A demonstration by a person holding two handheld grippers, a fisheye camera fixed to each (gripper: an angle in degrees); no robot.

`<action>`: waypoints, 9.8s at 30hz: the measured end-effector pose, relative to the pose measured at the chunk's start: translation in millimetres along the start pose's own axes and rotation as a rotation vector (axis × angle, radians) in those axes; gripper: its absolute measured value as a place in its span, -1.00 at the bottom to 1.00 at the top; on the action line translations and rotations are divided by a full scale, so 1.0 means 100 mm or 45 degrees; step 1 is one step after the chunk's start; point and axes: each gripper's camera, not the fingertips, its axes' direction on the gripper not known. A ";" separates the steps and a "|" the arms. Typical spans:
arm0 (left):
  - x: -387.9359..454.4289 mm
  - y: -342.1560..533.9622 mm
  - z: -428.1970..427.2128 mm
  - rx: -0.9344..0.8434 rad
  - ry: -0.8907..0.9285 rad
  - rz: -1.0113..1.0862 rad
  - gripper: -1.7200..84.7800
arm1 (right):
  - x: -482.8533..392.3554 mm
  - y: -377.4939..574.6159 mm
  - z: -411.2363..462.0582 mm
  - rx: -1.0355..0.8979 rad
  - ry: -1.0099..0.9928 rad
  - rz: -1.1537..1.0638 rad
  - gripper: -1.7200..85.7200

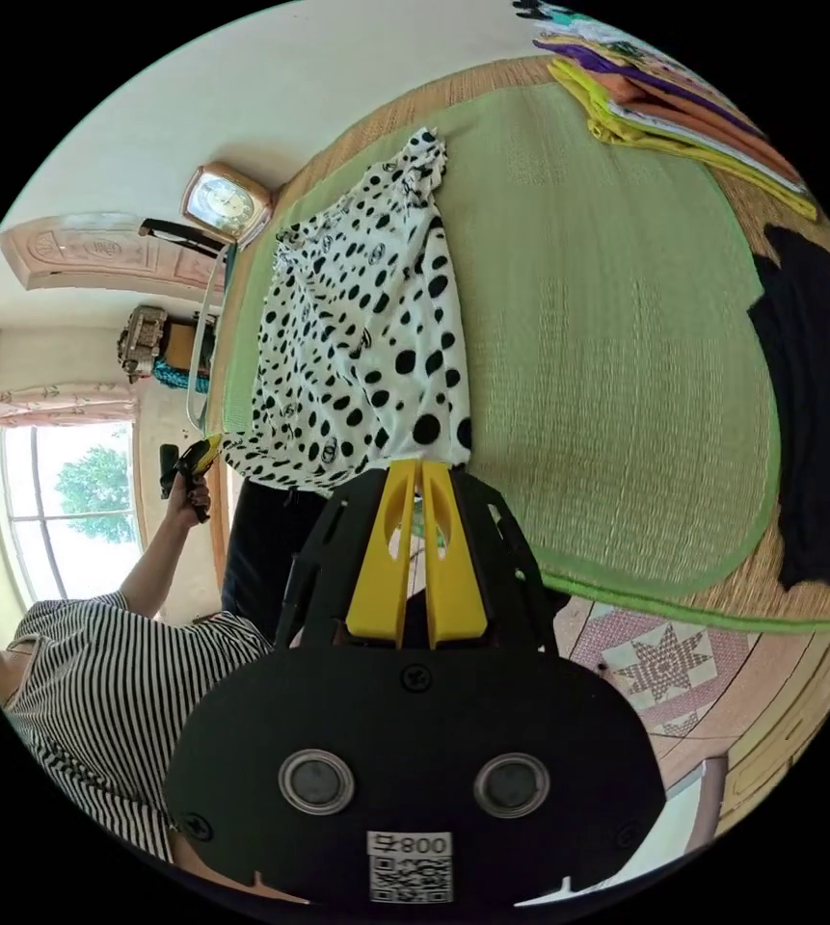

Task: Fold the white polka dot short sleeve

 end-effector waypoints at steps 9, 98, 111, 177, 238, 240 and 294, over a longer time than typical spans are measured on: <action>2.06 -1.54 -0.85 0.391 0.102 0.557 -0.95 | -1.39 -1.53 -2.52 0.583 -0.002 -0.427 -0.95; 0.81 -4.61 1.75 -0.034 -0.230 0.218 -0.76 | -0.42 -3.80 0.11 0.314 0.129 -0.125 -0.77; 1.54 -4.42 1.29 0.162 -0.069 0.475 -0.92 | -0.55 -3.05 -0.56 0.515 -0.088 -0.254 -0.95; 1.82 -4.91 1.29 0.272 -0.346 0.526 -0.94 | -0.02 -3.23 -1.01 0.585 -0.120 -0.085 -0.95; 2.22 -3.41 2.03 -0.206 -0.507 0.850 -0.80 | -1.47 -2.78 0.33 0.069 0.448 -0.683 -0.84; 2.26 -3.36 2.16 -0.285 -0.559 0.893 -0.80 | -1.51 -2.80 0.36 0.055 0.458 -0.707 -0.85; 4.15 -4.49 4.86 -0.995 -0.705 1.675 -0.86 | -2.67 -4.19 1.14 -0.695 0.272 -1.343 -0.95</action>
